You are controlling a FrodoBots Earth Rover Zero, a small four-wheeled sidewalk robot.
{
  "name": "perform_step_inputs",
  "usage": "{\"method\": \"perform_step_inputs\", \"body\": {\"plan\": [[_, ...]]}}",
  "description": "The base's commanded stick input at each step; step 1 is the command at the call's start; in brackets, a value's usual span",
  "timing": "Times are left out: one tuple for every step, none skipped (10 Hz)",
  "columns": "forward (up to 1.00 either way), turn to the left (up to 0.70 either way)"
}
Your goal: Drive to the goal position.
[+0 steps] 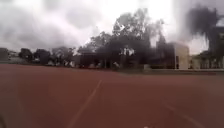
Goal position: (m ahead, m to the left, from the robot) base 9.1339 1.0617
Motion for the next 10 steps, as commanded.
{"method": "perform_step_inputs", "body": {"plan": [[0.67, 0.0], [0.67, 0.0], [0.67, 0.0], [0.67, 0.0], [0.67, 0.0], [0.67, 0.0], [0.67, 0.0], [0.67, 0.0], [0.67, 0.0], [0.67, 0.0]]}}
